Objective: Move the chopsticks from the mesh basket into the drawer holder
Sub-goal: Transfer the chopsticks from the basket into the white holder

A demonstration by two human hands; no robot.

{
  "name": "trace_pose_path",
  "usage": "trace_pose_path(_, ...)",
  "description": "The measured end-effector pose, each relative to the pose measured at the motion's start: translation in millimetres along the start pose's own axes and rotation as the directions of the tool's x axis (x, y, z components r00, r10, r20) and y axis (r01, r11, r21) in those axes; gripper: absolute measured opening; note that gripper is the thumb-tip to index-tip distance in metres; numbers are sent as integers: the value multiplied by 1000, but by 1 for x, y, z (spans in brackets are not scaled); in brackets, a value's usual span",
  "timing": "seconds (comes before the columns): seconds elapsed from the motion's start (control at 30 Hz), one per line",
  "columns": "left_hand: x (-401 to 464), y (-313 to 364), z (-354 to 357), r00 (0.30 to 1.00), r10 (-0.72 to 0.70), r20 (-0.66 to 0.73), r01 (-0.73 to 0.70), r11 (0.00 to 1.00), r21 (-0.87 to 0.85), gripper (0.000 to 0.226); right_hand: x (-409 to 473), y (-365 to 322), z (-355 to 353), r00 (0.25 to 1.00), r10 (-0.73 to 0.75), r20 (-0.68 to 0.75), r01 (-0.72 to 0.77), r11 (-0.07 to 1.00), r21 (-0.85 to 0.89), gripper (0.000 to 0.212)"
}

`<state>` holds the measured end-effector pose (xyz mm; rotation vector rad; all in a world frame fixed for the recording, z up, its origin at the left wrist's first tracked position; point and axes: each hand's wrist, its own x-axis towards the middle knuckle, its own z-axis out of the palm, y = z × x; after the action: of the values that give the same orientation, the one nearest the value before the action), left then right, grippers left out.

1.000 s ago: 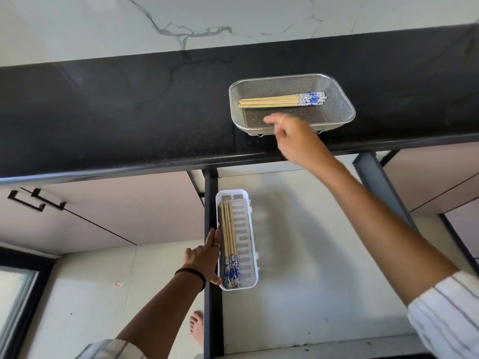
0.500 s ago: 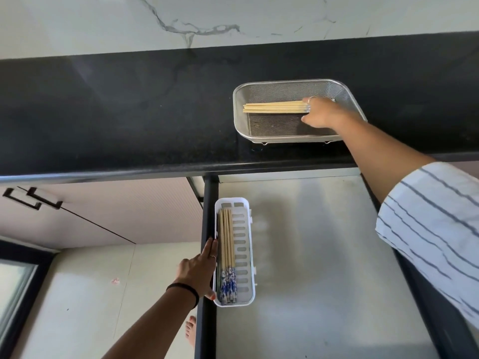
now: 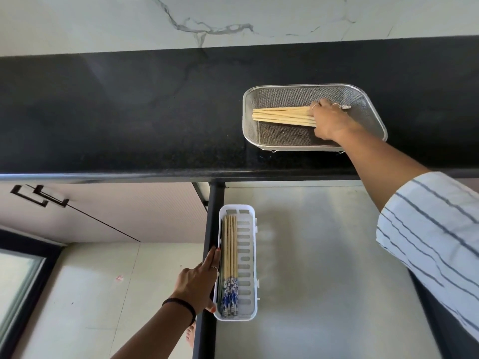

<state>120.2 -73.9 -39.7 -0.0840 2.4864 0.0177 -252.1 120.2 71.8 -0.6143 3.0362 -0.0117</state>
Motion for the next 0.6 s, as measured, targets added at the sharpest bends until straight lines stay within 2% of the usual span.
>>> trace_pose_path(0.23,1,0,1,1000,-7,2,7,1000,-18,130,-4,-2,1,996,-67,62,75,989,-131,32)
trace_pose_path(0.47,-1,2,-2,1000,-12,21,12,1000,11,125,-10,13,-14,992,-122,-32,118,987,-112,26)
trace_pose_path(0.6,-2,3,-2,1000,-17,23,16,1000,19,126,-14,24,-27,988,-140,-58,140,990,-11,26)
